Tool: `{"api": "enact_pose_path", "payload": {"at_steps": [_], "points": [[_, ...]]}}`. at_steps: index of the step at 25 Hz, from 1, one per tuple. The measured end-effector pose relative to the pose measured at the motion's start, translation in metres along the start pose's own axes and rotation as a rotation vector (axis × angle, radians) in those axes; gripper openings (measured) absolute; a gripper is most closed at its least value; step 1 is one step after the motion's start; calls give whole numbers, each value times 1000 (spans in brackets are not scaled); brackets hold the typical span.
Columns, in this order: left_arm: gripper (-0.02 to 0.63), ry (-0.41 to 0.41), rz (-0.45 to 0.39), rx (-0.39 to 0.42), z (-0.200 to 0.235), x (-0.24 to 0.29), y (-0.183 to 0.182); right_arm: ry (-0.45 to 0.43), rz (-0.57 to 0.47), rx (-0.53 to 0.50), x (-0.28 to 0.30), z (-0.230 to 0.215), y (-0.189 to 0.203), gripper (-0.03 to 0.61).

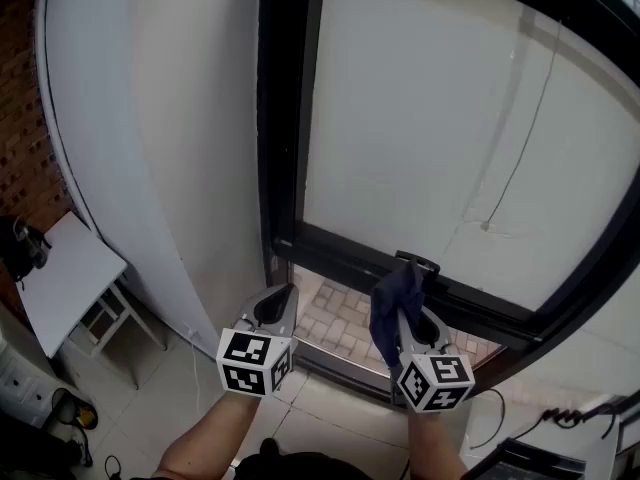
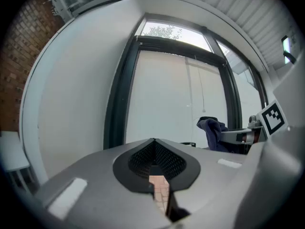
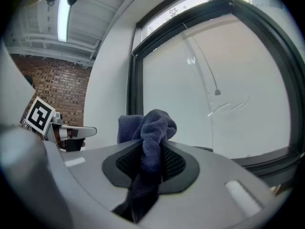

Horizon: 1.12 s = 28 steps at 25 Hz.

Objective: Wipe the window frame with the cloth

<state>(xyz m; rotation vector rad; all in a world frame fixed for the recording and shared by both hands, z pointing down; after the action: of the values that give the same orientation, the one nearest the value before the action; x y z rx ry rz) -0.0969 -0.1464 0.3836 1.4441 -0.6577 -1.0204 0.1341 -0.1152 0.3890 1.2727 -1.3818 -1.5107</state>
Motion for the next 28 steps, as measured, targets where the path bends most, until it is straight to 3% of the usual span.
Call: {"api": "enact_pose_path", "payload": {"at_steps": [12,28], "points": [[-12,-85,-11,18,77,-32,-10,-137,3,20,60,88,19,80],[-12,17,-84,-28,115,0,-32,-139,-39,15,124,137,16,81]]}}
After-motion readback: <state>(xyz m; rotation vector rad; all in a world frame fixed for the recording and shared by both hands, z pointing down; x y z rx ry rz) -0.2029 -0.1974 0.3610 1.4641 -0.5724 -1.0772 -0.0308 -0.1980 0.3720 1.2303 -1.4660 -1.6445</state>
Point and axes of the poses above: the fingertips, and each gripper's own axes: x forward along the fingers, z to its left, y out of its underside, the point moved 4 cm from there along -x, backward along the fingers, and after that the axes turned 15 degrees about -z, right-handed, at the moved point
